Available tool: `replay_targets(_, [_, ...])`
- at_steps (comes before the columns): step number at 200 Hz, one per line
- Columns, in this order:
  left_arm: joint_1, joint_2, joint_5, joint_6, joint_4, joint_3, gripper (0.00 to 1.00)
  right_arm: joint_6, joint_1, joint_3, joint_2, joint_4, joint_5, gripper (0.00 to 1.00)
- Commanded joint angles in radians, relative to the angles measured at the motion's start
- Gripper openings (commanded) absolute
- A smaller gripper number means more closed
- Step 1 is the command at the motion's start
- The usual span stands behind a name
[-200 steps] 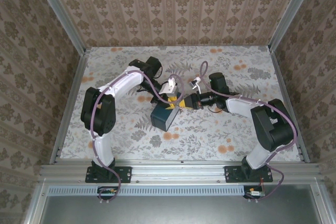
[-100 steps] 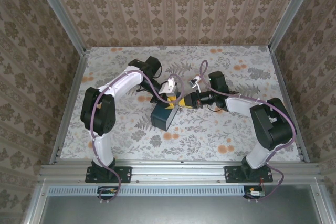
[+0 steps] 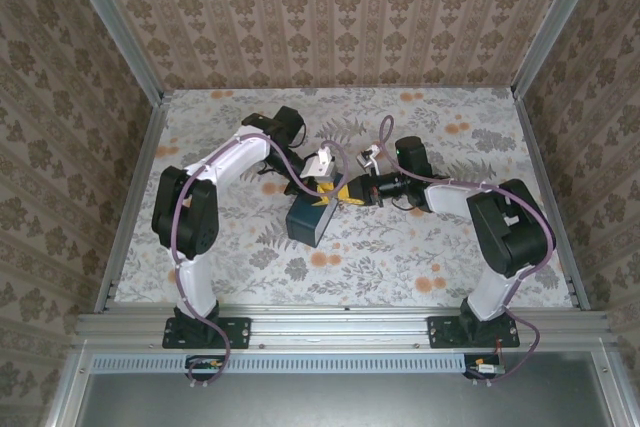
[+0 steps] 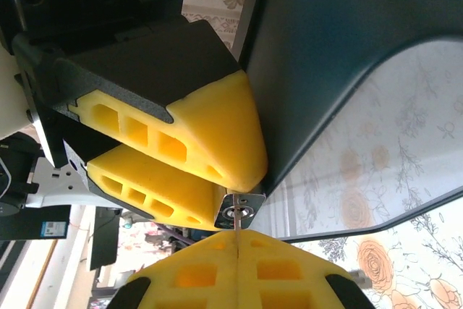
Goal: Unlock the padlock with the key
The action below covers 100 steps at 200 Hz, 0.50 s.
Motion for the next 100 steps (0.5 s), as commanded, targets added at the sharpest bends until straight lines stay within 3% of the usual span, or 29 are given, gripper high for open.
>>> replay_targets(1, [-0.019, -0.027, 0.087, 0.004, 0.007, -0.003, 0.21, 0.074, 0.035, 0.033, 0.049, 0.108, 0.006, 0.00])
replay_targets(35, [-0.005, -0.028, 0.136, -0.006, 0.033, -0.013, 0.21, 0.021, 0.040, 0.032, 0.057, 0.040, 0.030, 0.00])
replay_targets(64, [-0.008, -0.019, 0.131, 0.010, 0.001, 0.000, 0.20, 0.144, 0.049, 0.023, 0.064, 0.228, 0.025, 0.00])
replay_targets(86, [-0.007, -0.013, 0.137, 0.015, -0.012, 0.011, 0.20, 0.040, 0.061, 0.056, 0.045, 0.097, 0.046, 0.00])
replay_targets(100, [-0.007, -0.012, 0.138, 0.009, -0.008, 0.011, 0.20, 0.061, 0.066, 0.048, 0.046, 0.125, 0.049, 0.00])
